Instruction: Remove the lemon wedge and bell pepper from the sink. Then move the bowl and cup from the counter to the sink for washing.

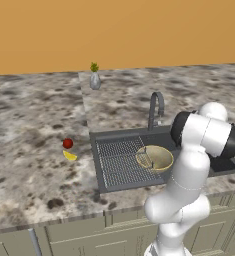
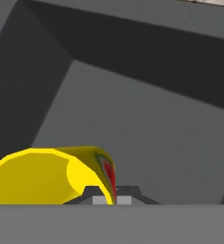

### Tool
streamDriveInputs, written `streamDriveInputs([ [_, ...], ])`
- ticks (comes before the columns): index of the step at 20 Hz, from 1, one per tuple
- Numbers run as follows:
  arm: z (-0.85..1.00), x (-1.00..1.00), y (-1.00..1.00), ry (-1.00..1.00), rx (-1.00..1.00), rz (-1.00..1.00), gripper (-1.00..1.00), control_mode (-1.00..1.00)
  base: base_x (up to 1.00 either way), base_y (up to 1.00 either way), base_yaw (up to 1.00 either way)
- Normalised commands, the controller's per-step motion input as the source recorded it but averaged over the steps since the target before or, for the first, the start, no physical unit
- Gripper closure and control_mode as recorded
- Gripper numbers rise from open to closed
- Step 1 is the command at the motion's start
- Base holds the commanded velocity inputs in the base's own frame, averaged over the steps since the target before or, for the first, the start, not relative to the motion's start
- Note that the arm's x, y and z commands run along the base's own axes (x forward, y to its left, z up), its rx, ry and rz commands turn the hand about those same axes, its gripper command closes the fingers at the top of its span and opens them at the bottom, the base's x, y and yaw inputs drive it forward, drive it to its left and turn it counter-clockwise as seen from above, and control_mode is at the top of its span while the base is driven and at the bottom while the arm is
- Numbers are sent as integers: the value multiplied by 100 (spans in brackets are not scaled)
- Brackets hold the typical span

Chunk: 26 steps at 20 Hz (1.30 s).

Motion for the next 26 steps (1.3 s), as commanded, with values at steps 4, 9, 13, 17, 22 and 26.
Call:
streamDriveInputs([
  [4,-13,4,-3,0,0,-2,100,-100,0,0,0],
  [9,-16,7,-3,0,0,-2,100,-100,0,0,0],
  [13,-16,7,-3,0,0,-2,100,-100,0,0,0],
  [17,-17,8,-3,0,0,-3,100,-100,0,0,0],
  [22,-18,11,-4,1,0,-2,100,-100,0,0,0],
  [26,-17,11,-6,1,0,0,100,-100,0,0,0],
])
